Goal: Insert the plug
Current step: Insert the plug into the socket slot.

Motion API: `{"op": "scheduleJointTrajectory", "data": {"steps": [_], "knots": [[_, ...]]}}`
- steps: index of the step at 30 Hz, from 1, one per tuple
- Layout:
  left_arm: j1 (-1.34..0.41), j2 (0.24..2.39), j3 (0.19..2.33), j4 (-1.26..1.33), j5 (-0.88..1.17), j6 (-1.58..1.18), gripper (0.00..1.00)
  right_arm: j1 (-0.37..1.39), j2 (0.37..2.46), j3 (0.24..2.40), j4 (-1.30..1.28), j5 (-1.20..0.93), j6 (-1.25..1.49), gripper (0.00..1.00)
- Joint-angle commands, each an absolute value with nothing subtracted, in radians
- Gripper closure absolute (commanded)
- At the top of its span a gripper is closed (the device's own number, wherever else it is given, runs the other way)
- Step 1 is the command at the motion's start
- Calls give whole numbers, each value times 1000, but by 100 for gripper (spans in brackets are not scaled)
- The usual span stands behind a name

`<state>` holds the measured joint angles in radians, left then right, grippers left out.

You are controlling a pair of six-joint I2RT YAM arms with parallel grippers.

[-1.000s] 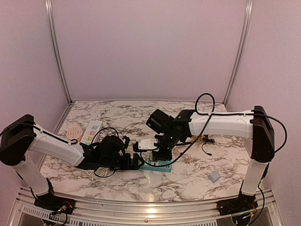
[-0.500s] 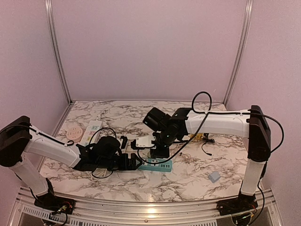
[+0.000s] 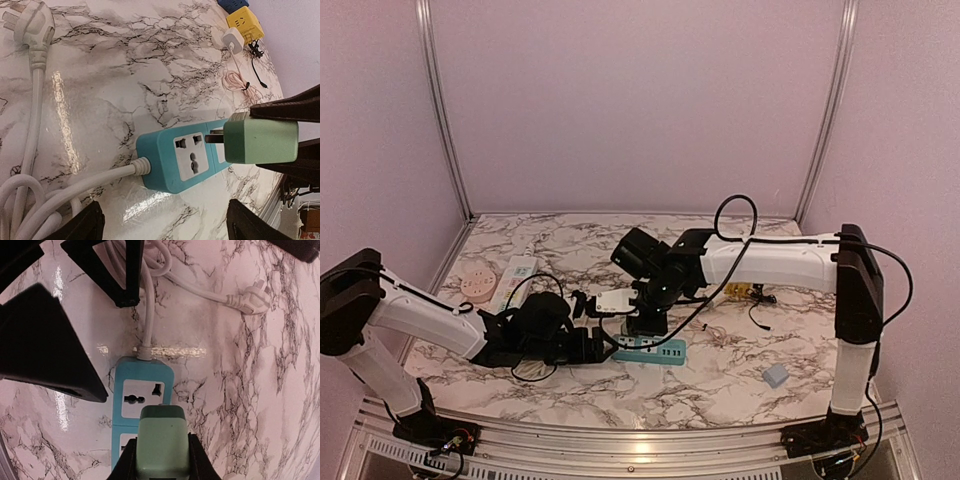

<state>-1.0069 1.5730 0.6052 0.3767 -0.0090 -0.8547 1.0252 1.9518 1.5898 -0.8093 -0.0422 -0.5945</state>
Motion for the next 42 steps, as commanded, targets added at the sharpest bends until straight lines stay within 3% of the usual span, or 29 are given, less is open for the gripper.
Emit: {"op": "scheduleJointTrajectory", "data": {"steps": [1,24,34,42], "knots": [[-1002,1536,582,402,-15,-859,15,1037,1990,1647,-819,-46,-574,100],[-1005,1542,530,476,-5,-874,24,1043,2096,1700,-851,-45,-546,100],[-1010,1579,527,515,18,-880,40,1043,2179,1818,-938,-64,-547,100],[-1015,1585,524,529,25,-884,46,1043,2258,1903,-1030,-59,-553,100]]}}
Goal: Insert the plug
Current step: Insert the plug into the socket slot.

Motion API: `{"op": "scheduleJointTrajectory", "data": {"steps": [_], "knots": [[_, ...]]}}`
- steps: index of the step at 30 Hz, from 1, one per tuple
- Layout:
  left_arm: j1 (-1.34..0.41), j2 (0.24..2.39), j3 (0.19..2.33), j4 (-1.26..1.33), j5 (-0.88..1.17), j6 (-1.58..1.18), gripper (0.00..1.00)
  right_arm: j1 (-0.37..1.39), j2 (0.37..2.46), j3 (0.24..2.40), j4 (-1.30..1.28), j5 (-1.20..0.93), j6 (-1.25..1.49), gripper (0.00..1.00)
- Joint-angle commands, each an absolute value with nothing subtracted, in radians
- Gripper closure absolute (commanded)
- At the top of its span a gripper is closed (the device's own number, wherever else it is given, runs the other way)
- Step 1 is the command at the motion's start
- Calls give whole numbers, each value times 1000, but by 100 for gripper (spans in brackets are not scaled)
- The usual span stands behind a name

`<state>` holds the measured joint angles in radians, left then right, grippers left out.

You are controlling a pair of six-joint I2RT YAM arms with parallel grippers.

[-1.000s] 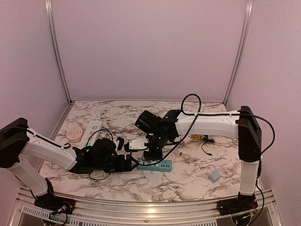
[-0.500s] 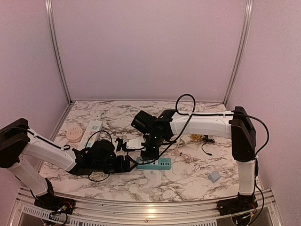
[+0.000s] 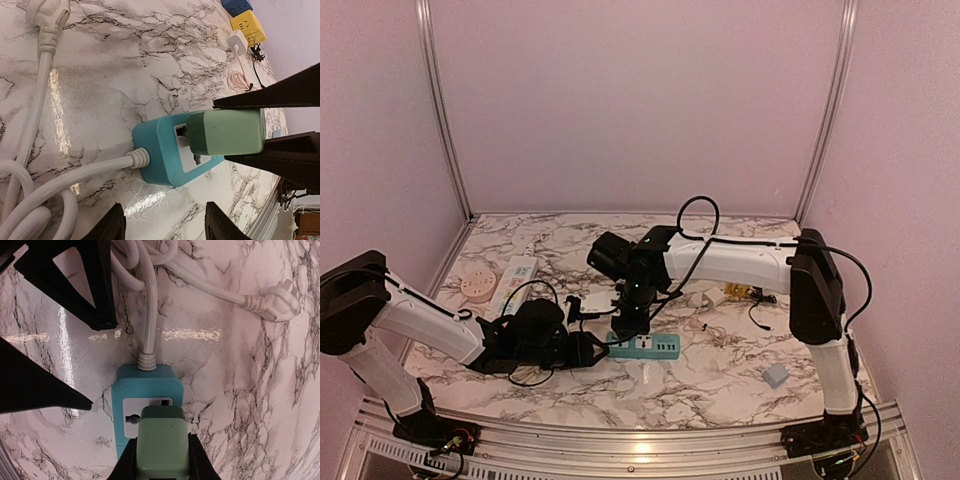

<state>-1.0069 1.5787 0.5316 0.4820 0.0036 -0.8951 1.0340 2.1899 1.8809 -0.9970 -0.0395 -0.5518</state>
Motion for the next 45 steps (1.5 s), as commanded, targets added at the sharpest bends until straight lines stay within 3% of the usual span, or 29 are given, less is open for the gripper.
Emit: {"op": "scheduleJointTrajectory", "data": {"steps": [1,16,26,34,45], "knots": [[-1017,1584,525,530,24,-884,47,1043,2265,1905,-1036,-66,-554,100],[-1068,1540,497,543,-39,-931,50,1035,2456,2038,-1109,-94,-552,97],[-1107,1424,417,478,-204,-1040,36,1036,2522,2068,-1119,-95,-548,97],[-1118,1283,328,406,-355,-1116,35,1037,2561,2071,-1118,-80,-548,95],[-1129,1229,322,361,-387,-1112,33,1036,2590,2088,-1119,-83,-544,90]]}}
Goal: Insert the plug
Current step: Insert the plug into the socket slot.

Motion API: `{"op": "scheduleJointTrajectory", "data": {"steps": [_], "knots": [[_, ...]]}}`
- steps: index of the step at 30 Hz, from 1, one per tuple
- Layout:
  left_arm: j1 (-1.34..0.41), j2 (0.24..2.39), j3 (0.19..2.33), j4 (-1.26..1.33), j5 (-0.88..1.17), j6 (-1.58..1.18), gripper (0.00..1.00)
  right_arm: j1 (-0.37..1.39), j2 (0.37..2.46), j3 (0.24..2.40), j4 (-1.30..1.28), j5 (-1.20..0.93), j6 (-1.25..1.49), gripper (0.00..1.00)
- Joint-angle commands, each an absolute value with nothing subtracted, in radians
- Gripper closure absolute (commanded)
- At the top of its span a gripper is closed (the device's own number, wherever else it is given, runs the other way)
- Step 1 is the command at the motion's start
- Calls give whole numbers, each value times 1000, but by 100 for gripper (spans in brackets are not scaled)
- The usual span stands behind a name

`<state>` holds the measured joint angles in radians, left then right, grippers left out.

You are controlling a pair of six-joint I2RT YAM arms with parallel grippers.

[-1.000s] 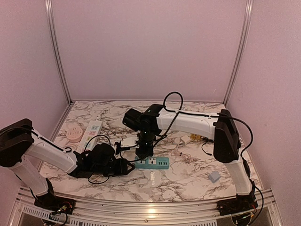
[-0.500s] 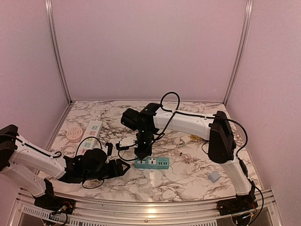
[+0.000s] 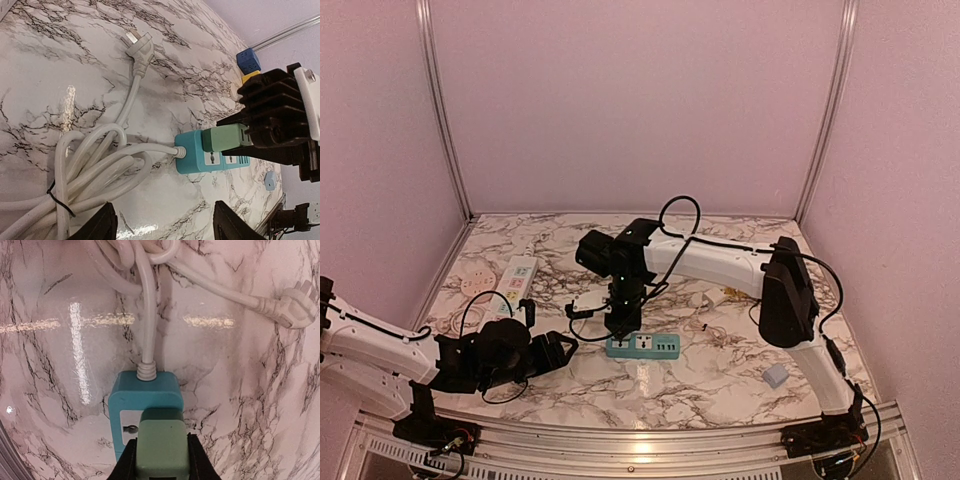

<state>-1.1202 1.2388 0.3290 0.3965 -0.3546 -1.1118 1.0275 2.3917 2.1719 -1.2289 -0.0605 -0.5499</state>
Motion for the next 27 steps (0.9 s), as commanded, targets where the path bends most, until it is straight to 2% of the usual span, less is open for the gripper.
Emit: {"op": "scheduleJointTrajectory", "data": {"steps": [1,3,4,23,25,27], "knots": [[-1129,1231,322,362,-387,-1112,33,1035,2584,2090,-1118,-83,-542,88],[-1129,1235,323,366,-384,-1111,33,1037,2564,2093,-1114,-83,-543,77],[-1129,1236,324,366,-384,-1111,33,1036,2552,2094,-1112,-81,-543,76],[-1133,1238,331,372,-388,-1104,32,1036,2371,2066,-1054,-38,-530,70],[-1132,1237,332,371,-388,-1104,32,1036,2354,2059,-1048,-31,-528,63],[-1132,1236,334,371,-388,-1102,32,1037,2337,2055,-1043,-34,-526,61]]}}
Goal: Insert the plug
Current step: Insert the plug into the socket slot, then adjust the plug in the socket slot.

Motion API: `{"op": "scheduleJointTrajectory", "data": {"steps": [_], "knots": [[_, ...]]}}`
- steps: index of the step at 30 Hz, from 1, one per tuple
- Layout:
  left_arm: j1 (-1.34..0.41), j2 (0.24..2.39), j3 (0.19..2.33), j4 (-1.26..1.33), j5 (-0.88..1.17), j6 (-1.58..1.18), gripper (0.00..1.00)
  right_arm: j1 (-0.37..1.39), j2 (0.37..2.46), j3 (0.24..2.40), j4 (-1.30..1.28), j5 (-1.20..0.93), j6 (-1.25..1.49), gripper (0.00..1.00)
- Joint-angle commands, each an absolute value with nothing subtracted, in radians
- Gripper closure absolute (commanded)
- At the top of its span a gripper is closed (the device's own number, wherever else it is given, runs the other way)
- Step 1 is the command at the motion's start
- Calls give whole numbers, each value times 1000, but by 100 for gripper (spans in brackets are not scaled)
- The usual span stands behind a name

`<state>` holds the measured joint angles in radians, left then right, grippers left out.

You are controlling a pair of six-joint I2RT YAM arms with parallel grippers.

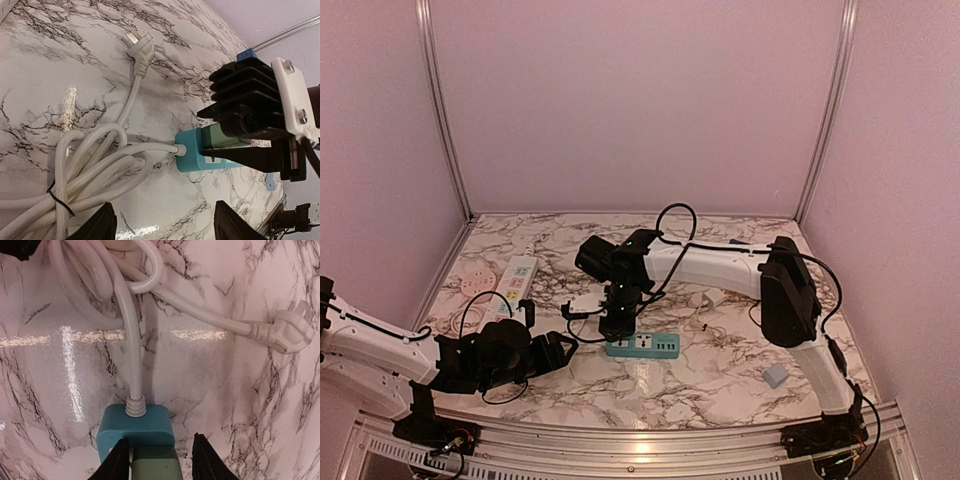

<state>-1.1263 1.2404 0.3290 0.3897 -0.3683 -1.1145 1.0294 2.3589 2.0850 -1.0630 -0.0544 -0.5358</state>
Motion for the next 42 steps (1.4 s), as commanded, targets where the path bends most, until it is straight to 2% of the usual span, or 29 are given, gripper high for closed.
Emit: {"op": "scheduleJointTrajectory", "data": {"steps": [1,5,7,10,14,15,16,17,26,42], "knots": [[-1132,1237,334,370,-388,-1101,32,1035,2328,2051,-1038,-36,-523,58],[-1132,1237,334,368,-388,-1100,32,1034,2278,2024,-1014,-60,-523,46],[-1132,1235,332,370,-390,-1100,32,1034,2247,2003,-996,-74,-519,43],[-1132,1235,325,375,-390,-1101,32,1033,2192,1964,-965,-99,-514,31],[-1132,1235,321,383,-389,-1103,32,1020,2119,1900,-907,-126,-496,28],[-1132,1235,321,383,-388,-1103,32,1017,2102,1885,-890,-129,-489,22],[-1132,1235,321,383,-388,-1102,32,1013,2080,1867,-873,-129,-477,13],[-1133,1235,321,383,-388,-1101,32,1008,2060,1845,-853,-128,-471,10],[-1133,1249,318,402,-384,-1101,32,925,1981,1734,-686,-22,-362,10],[-1134,1221,301,391,-391,-1109,32,924,2070,1725,-680,-30,-362,10]]}}
